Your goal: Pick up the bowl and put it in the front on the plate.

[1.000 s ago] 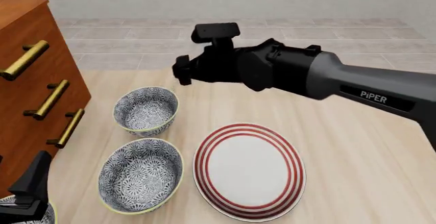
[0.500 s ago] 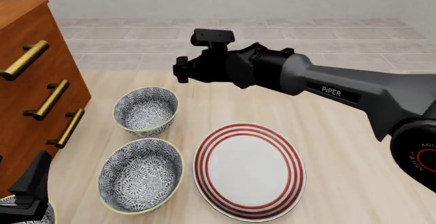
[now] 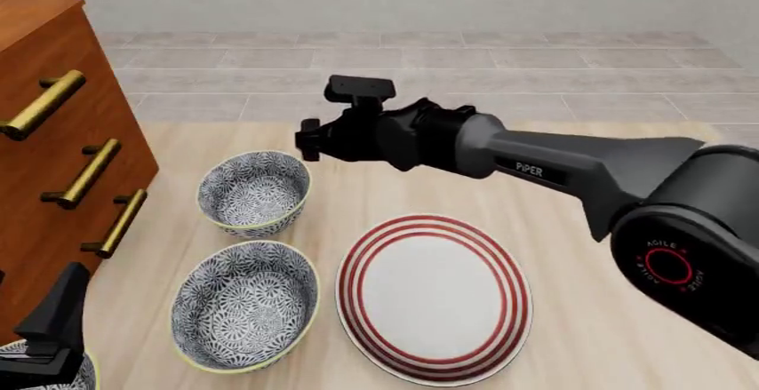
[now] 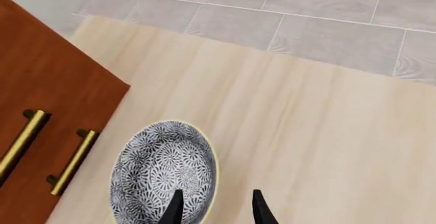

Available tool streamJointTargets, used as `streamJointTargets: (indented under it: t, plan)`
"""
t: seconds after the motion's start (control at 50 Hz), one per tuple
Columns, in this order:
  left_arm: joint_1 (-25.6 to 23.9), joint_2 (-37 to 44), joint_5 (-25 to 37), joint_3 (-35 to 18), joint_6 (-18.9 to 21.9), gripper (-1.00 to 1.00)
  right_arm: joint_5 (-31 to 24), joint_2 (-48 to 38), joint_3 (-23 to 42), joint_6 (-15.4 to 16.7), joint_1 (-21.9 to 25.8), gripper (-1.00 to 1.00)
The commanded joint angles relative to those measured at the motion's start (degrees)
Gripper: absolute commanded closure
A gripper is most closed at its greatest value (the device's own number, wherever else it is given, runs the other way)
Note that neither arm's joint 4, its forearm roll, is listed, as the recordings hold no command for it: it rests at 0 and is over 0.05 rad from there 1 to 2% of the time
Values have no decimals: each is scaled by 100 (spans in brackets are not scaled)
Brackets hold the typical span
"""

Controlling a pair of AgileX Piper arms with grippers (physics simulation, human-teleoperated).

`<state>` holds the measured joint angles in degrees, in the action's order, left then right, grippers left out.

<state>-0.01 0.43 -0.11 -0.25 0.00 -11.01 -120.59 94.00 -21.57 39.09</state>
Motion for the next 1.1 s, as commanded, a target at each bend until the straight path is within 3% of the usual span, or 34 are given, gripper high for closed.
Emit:
streamJointTargets:
  t: [0.02, 0.34, 1.1]
  plan:
    - [0, -1, 0, 0, 0, -100, 52, -370, 196, -122, 44, -100]
    - [0, 2, 0, 0, 1, -100, -37, -884, 674, -160, 51, -100]
    - [0, -1, 0, 0, -1, -100, -58, -1562, 1103, -242, 245, -100]
